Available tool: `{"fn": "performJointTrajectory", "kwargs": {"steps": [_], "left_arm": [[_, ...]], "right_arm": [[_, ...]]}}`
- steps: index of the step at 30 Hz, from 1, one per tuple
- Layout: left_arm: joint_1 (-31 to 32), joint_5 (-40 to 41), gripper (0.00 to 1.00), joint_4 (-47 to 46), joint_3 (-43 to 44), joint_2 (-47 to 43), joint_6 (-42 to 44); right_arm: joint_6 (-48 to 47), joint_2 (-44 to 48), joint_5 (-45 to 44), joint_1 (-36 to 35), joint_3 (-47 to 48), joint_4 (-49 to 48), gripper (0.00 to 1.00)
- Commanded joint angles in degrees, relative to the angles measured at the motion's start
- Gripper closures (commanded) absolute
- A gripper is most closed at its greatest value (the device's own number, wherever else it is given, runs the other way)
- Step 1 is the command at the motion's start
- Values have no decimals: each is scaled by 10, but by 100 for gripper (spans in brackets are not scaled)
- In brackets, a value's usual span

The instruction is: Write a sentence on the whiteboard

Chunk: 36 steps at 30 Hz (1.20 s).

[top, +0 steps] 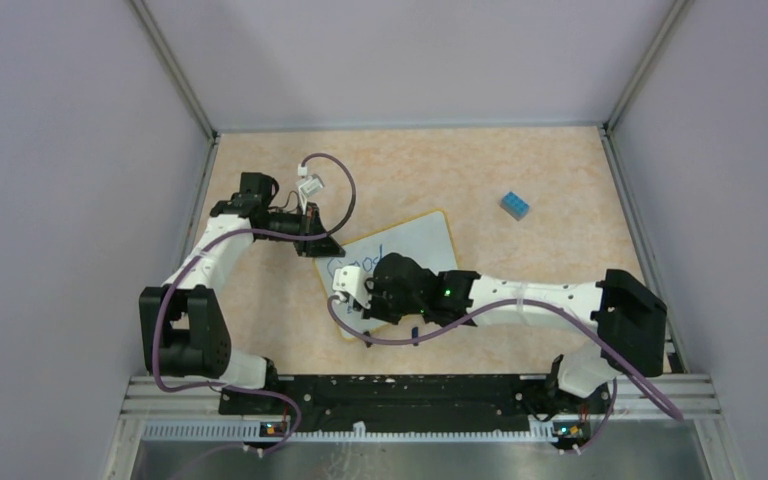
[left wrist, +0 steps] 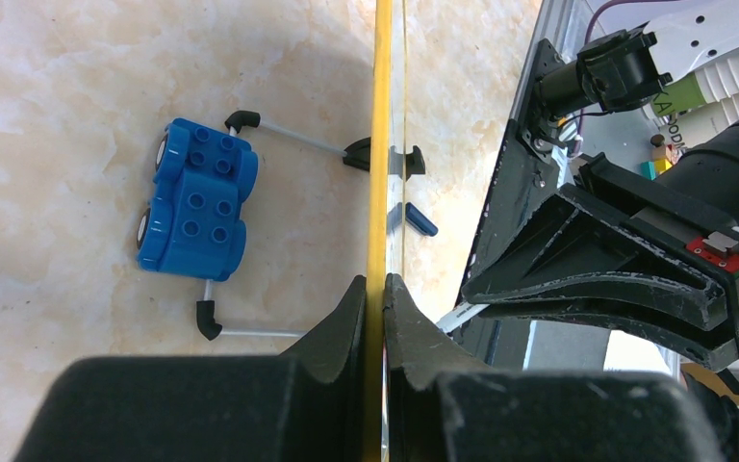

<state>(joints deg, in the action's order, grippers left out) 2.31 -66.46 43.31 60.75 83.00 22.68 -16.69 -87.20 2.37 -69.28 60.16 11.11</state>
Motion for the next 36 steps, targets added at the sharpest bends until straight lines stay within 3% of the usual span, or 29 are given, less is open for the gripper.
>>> {"fn": "performJointTrajectory", "kwargs": {"steps": [1, 36], "left_arm": [[-2, 38, 100, -8, 3, 0, 11], [-2, 41, 100, -7, 5, 1, 9]], "right_arm": [[2, -9, -5, -6, 27, -7, 100], [-9, 36, -1, -5, -22, 17, 100]]}}
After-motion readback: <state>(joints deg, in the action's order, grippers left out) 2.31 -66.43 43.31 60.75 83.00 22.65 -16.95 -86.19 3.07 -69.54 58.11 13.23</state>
